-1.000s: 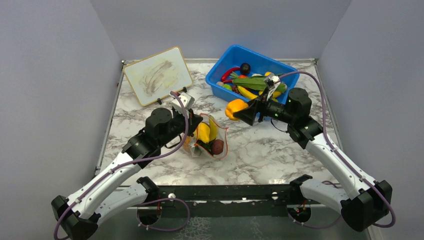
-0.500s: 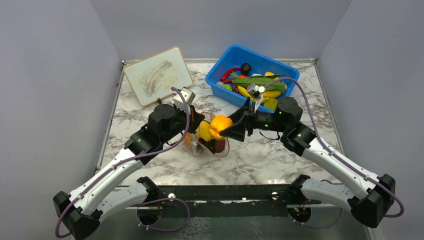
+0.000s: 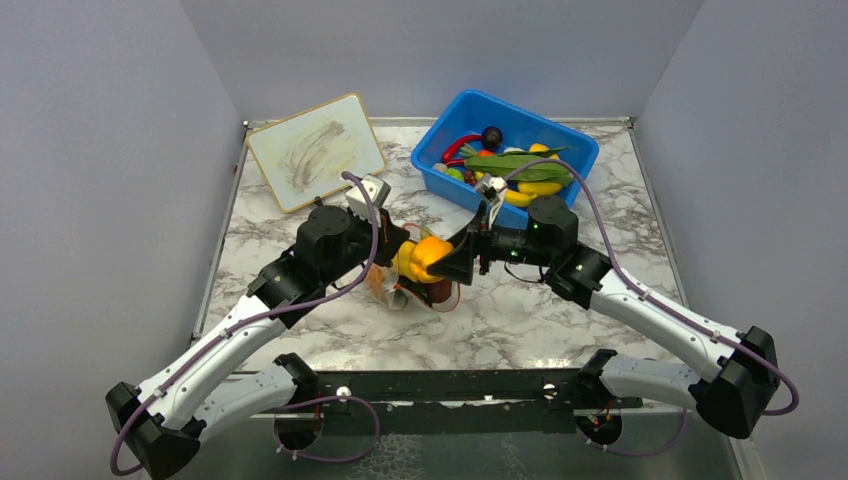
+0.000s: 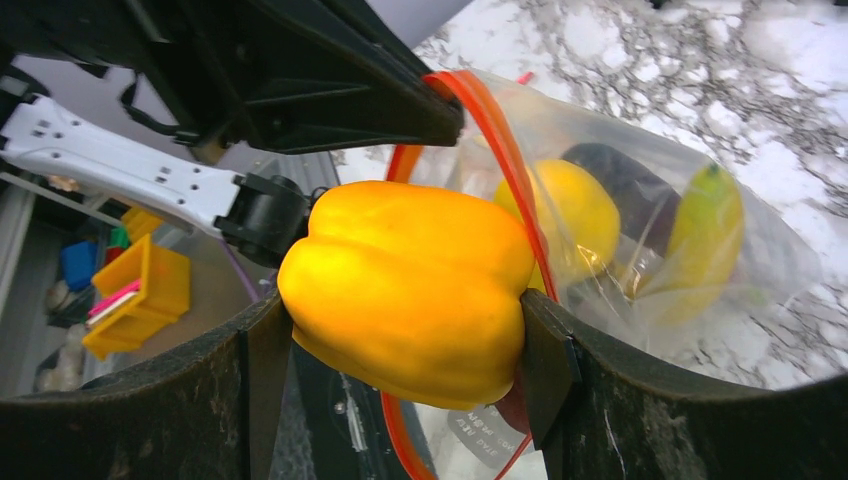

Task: Place the food in the zip-top bag and seal the zipper
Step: Place the fake vegetable in the zipper food storage bag.

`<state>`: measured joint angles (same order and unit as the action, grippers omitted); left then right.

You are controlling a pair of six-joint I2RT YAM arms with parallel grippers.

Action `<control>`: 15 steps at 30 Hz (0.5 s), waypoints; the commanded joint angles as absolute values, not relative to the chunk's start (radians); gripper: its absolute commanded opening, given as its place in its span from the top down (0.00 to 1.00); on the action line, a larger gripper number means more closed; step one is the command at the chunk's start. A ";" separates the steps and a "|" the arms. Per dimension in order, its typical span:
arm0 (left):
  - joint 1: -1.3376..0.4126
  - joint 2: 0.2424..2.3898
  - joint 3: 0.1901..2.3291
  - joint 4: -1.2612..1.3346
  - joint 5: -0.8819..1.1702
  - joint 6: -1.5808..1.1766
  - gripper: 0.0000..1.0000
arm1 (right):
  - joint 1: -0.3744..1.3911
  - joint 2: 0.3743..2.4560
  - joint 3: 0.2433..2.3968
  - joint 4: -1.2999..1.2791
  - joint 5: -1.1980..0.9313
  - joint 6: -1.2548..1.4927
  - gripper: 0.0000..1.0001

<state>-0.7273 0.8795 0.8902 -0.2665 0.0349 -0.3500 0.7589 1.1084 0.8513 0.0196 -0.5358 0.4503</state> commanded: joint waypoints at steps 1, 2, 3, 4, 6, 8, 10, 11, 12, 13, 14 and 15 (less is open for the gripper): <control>-0.723 0.852 0.933 -0.245 0.097 -0.356 1.00 | 0.775 1.131 0.864 -0.051 -0.414 0.371 0.49; -0.723 0.852 0.933 -0.245 0.103 -0.355 1.00 | 0.779 1.135 0.867 -0.067 -0.388 0.357 0.49; -0.723 0.851 0.932 -0.245 0.107 -0.353 1.00 | 0.784 1.140 0.871 -0.084 -0.366 0.344 0.48; -0.723 0.850 0.930 -0.246 0.109 -0.351 1.00 | 0.787 1.143 0.876 -0.096 -0.345 0.336 0.48; -0.724 0.846 0.927 -0.246 0.114 -0.347 1.00 | 0.790 1.146 0.880 -0.109 -0.302 0.327 0.48; -0.723 0.844 0.924 -0.245 0.124 -0.340 1.00 | 0.793 1.147 0.877 -0.112 -0.257 0.323 0.48; -0.723 0.844 0.923 -0.246 0.140 -0.335 1.00 | 0.793 1.154 0.879 -0.117 -0.216 0.358 0.48; -0.723 0.844 0.924 -0.246 0.150 -0.333 1.00 | 0.793 1.161 0.881 -0.120 -0.200 0.387 0.48; -0.723 0.845 0.924 -0.242 0.162 -0.332 1.00 | 0.794 1.170 0.883 -0.118 -0.194 0.417 0.48; -0.723 0.845 0.921 -0.239 0.176 -0.329 1.00 | 0.794 1.176 0.884 -0.111 -0.191 0.452 0.48; -0.723 0.846 0.920 -0.234 0.193 -0.324 1.00 | 0.795 1.181 0.884 -0.105 -0.181 0.488 0.48; -0.723 0.845 0.918 -0.228 0.207 -0.323 1.00 | 0.795 1.184 0.883 -0.099 -0.170 0.527 0.48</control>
